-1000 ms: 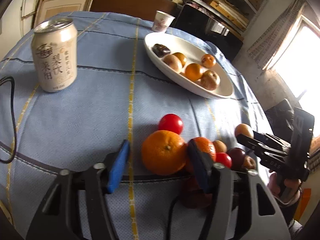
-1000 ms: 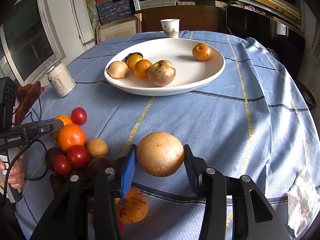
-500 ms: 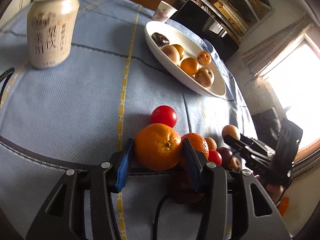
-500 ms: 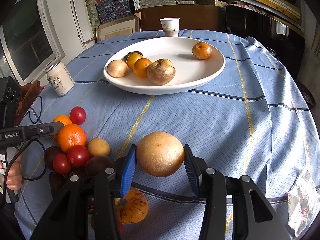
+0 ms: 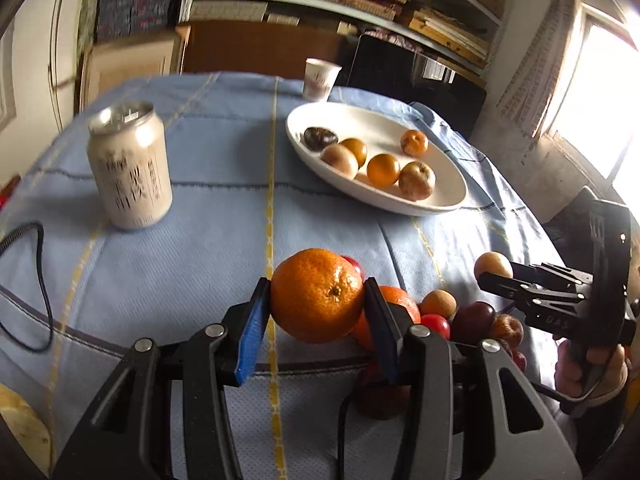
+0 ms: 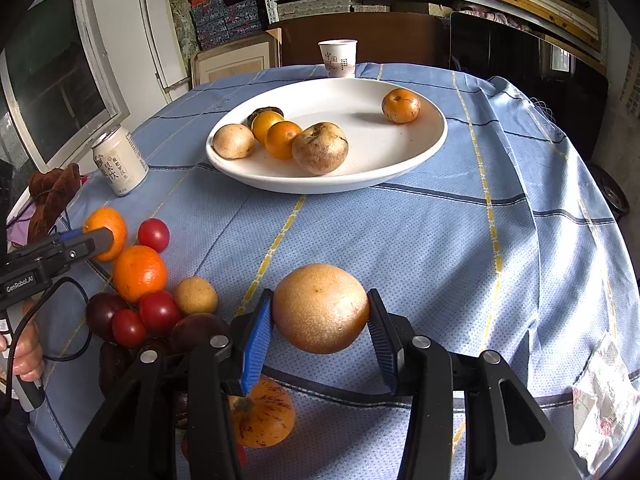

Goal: Organize fruits
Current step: 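Grasp the large tangerine with the left gripper while the right gripper holds the grapefruit, then carry the tangerine and grapefruit onto the white plate and open both grippers, then move back to the pile and grasp the speckled orange fruit with the right gripper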

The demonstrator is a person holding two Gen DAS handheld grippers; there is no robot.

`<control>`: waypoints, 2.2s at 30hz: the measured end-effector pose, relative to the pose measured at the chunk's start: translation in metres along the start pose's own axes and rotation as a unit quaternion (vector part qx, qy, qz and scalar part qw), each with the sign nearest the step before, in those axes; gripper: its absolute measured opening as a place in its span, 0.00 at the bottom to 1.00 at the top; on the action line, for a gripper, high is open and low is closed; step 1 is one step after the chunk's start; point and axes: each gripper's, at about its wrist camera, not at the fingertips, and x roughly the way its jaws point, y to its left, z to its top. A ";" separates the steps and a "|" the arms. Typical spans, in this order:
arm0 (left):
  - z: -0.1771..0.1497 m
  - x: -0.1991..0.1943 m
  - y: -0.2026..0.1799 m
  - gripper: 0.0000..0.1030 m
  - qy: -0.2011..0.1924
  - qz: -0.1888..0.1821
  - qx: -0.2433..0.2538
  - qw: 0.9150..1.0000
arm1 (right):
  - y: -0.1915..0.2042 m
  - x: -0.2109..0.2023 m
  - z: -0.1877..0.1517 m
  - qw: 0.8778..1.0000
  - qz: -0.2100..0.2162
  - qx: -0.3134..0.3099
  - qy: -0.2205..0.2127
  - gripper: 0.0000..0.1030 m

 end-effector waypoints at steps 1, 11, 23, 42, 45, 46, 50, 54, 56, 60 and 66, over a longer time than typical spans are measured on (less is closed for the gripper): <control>0.001 -0.001 -0.001 0.45 0.003 -0.011 0.006 1.000 | -0.001 0.000 0.000 1.000 0.001 -0.002 -0.002 0.46; 0.039 -0.007 -0.021 0.45 0.003 -0.068 0.040 0.997 | -0.014 -0.014 0.020 0.996 0.040 0.041 -0.073 0.46; 0.125 0.090 -0.061 0.45 0.075 -0.066 0.036 0.994 | -0.047 0.039 0.092 0.990 0.023 0.100 -0.096 0.45; 0.039 -0.028 -0.031 0.95 -0.074 -0.024 0.030 0.997 | 0.005 -0.055 0.021 0.984 0.059 -0.041 -0.164 0.63; 0.020 -0.028 -0.025 0.95 -0.065 0.004 0.023 0.998 | 0.013 -0.054 0.006 0.987 0.081 -0.058 -0.127 0.63; 0.018 -0.029 -0.023 0.95 -0.061 0.000 0.025 0.998 | 0.016 -0.055 0.004 0.987 0.088 -0.068 -0.117 0.63; 0.011 -0.038 -0.013 0.95 -0.069 0.008 0.008 0.998 | 0.016 -0.059 -0.006 0.986 0.104 -0.095 -0.088 0.59; 0.010 -0.044 0.000 0.95 -0.077 0.029 -0.020 0.996 | 0.009 -0.054 -0.014 0.987 0.121 -0.092 -0.049 0.53; 0.010 -0.045 0.006 0.95 -0.077 0.030 -0.031 0.996 | 0.009 -0.049 -0.019 0.987 0.129 -0.096 -0.022 0.52; 0.008 -0.044 0.009 0.95 -0.071 0.027 -0.036 0.996 | 0.014 -0.045 -0.027 0.986 0.122 -0.114 -0.005 0.51; 0.005 -0.039 0.002 0.95 -0.065 0.034 -0.021 0.997 | 0.011 -0.043 -0.027 0.987 0.122 -0.106 0.004 0.50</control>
